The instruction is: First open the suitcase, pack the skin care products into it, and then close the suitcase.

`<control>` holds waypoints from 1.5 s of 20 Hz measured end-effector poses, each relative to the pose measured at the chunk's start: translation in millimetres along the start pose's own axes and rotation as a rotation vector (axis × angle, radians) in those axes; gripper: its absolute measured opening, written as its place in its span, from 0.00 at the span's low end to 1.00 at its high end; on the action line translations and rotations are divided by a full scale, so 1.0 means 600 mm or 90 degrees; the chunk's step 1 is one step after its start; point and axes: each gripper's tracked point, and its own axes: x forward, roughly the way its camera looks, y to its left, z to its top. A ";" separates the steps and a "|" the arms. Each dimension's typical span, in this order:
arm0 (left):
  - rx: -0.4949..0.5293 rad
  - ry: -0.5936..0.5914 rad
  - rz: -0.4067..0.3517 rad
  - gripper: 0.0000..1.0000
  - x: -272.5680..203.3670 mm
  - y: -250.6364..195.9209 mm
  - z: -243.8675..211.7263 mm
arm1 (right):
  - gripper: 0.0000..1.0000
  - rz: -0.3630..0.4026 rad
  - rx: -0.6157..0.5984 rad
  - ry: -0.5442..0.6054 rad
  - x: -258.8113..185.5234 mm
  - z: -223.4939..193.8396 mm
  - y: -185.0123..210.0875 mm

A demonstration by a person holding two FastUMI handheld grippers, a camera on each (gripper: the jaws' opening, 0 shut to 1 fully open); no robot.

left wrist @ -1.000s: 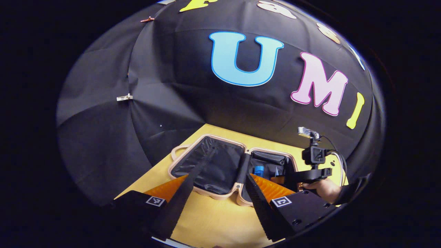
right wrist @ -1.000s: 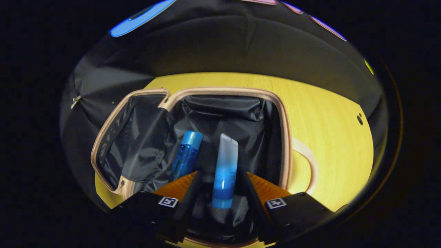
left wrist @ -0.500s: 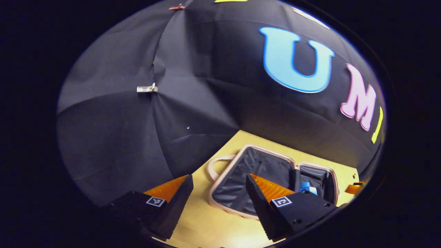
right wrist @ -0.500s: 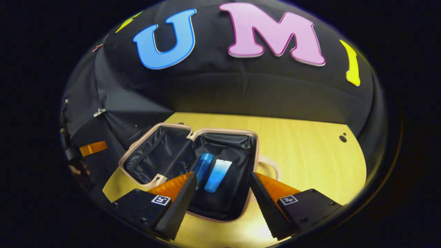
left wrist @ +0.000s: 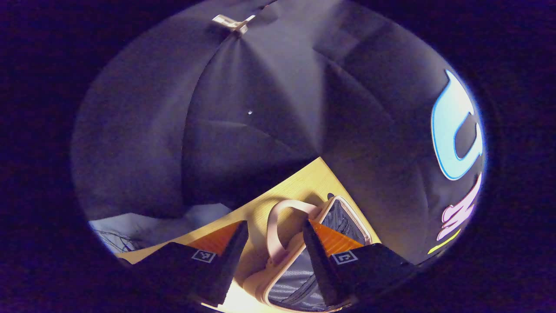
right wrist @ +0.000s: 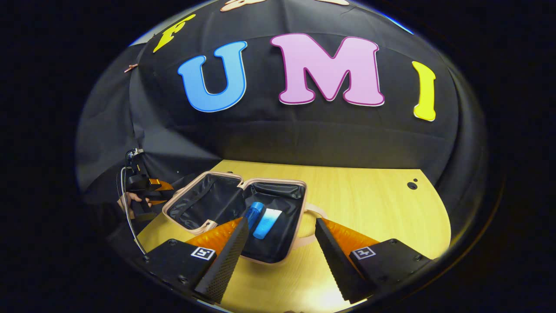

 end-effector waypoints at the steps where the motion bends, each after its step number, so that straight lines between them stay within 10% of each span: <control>1: -0.018 0.027 -0.002 0.78 0.014 0.007 -0.008 | 0.98 -0.013 -0.003 0.001 -0.006 -0.003 -0.013; 5: -0.070 0.079 -0.025 0.59 0.049 -0.003 -0.035 | 0.98 -0.068 -0.003 0.008 -0.037 -0.022 -0.067; 7: -0.051 0.067 -0.010 0.19 0.043 -0.002 -0.031 | 0.98 -0.080 0.006 0.024 -0.046 -0.037 -0.084; 11: 0.126 0.033 0.037 0.06 0.014 -0.033 -0.018 | 0.98 -0.085 0.011 0.026 -0.061 -0.037 -0.109; 20: 0.478 -0.152 -0.045 0.05 -0.232 -0.368 -0.036 | 0.98 -0.047 0.006 -0.024 -0.107 -0.004 -0.172; 30: 0.454 -0.080 -0.191 0.06 -0.312 -0.619 -0.465 | 0.97 -0.005 -0.041 -0.085 -0.216 0.007 -0.299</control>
